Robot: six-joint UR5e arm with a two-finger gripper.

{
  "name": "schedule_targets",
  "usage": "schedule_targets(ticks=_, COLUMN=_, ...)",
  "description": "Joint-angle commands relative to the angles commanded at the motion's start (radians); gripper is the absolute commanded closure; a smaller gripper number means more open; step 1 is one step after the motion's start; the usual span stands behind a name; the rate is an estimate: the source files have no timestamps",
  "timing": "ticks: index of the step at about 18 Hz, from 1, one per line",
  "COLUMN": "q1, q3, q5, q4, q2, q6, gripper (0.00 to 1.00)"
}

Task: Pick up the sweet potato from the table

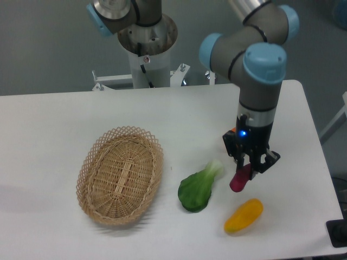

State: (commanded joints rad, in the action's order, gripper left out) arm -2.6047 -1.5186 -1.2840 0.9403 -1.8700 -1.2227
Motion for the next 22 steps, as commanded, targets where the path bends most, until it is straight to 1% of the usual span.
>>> schedule_targets(ticks=4, q1=0.005, q3=-0.005, q5=0.017, q4=0.000, q2=0.014, q6=0.052, gripper=0.68)
schedule_targets(ticks=7, q1=0.014, q3=-0.006, q5=0.017, q4=0.000, q2=0.017, q6=0.066, gripper=0.68)
schedule_targets(ticks=22, q1=0.023, q3=0.008, q5=0.017, q4=-0.006, q2=0.014, q6=0.074, gripper=0.68)
